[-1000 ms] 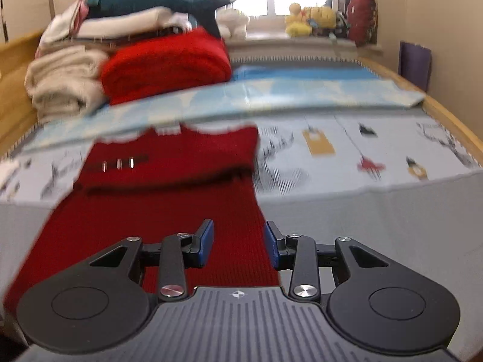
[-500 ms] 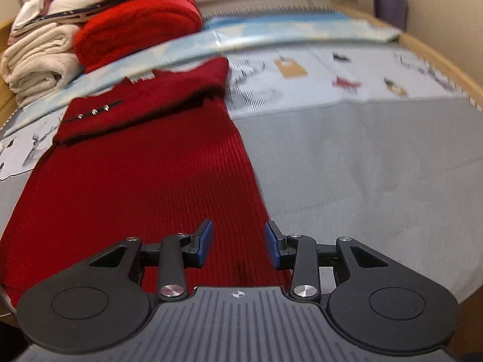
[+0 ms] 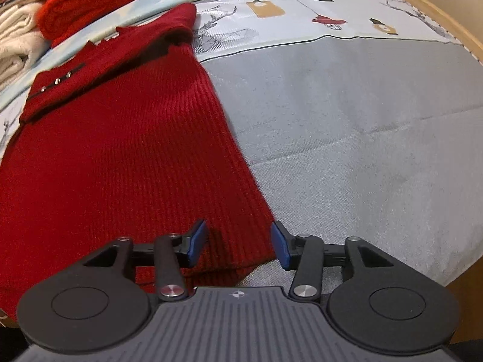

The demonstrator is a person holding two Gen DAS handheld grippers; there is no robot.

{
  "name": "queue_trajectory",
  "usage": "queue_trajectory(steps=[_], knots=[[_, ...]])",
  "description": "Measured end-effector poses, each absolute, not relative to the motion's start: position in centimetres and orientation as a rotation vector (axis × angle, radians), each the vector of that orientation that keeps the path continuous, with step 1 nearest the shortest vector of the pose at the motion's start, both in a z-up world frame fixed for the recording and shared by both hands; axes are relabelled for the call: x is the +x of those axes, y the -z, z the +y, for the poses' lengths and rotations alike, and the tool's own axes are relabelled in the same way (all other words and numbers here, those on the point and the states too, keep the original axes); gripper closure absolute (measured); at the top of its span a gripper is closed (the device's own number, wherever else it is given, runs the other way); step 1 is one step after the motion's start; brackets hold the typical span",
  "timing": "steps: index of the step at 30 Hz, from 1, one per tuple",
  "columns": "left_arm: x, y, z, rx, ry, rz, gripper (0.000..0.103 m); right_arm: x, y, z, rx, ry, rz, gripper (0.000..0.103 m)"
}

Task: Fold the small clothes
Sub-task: 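Move both grippers to the sweater hem and close them on it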

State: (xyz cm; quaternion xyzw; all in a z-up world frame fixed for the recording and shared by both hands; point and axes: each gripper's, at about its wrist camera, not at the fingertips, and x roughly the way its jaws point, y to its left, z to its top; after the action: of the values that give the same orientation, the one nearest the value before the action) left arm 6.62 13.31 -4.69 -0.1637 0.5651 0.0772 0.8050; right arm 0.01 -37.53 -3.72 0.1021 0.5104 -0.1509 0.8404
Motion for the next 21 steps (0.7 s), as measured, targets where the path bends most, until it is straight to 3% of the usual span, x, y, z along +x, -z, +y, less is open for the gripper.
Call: queue_trajectory(steps=[14,17,18,20,21], knots=[[7.0,5.0,12.4,-0.324,-0.158,1.21,0.044,0.3,4.6,-38.1,0.201,0.353,1.112,0.05],[6.8,4.9,12.2,-0.311,-0.139,1.209,0.052,0.4,4.7,-37.7,0.179,0.335,1.12,0.049],[6.8,4.8,12.0,-0.305,-0.125,1.21,0.059,0.4,4.7,-37.8,0.183,0.335,1.121,0.049],[6.9,4.8,11.8,-0.295,-0.108,1.211,0.068,0.3,4.6,-37.8,0.195,0.327,1.119,0.058],[6.9,4.8,11.7,-0.288,-0.105,1.209,0.071,0.3,4.6,-37.8,0.202,0.311,1.117,0.071]])
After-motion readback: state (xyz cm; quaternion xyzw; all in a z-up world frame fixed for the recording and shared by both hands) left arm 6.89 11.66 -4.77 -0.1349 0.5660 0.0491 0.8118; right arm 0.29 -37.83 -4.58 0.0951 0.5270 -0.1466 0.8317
